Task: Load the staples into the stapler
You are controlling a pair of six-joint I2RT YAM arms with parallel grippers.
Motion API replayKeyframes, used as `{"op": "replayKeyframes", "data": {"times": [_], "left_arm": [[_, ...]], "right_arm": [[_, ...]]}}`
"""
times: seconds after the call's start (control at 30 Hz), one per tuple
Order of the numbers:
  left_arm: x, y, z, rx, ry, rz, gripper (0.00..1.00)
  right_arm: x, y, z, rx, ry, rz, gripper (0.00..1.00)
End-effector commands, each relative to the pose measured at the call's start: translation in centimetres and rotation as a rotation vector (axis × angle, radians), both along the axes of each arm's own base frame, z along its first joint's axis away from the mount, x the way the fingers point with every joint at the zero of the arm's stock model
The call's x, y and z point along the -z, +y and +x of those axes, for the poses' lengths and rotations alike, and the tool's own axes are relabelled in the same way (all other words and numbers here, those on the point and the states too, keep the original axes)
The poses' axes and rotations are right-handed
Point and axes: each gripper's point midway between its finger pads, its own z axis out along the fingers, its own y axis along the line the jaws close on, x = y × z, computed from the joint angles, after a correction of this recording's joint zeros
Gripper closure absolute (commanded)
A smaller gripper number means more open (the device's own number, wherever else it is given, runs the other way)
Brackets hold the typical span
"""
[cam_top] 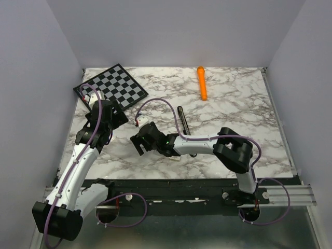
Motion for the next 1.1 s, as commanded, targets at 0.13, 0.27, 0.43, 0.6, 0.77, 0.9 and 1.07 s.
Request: {"op": "replayKeyframes", "data": {"times": [0.13, 0.27, 0.43, 0.6, 0.77, 0.9, 1.07], "left_arm": [[-0.3, 0.7, 0.0, -0.027, 0.015, 0.029, 0.01], [-0.4, 0.2, 0.8, -0.007, 0.013, 0.019, 0.01], [-0.1, -1.0, 1.9, 0.049, 0.02, 0.0, 0.01], [0.0, -2.3, 2.8, 0.115, 0.01, -0.018, 0.01], [0.0, -3.5, 4.1, 0.17, 0.004, -0.04, 0.01], [0.3, -4.3, 4.9, 0.207, 0.011, -0.051, 0.01], [1.3, -4.6, 5.8, 0.216, 0.027, -0.062, 0.02]], "right_arm": [[2.5, 0.8, 2.3, 0.085, -0.063, -0.052, 0.07], [3.6, -0.3, 2.4, 0.083, -0.068, -0.092, 0.08], [3.7, -2.2, 3.1, 0.072, -0.053, -0.084, 0.12], [4.3, -3.9, 3.0, -0.046, -0.049, -0.073, 0.2], [3.8, -4.6, 2.6, -0.149, -0.094, -0.066, 0.27], [3.8, -4.6, 2.6, -0.247, -0.113, -0.057, 0.29], [3.2, -4.4, 2.5, -0.311, -0.119, -0.017, 0.35]]}}
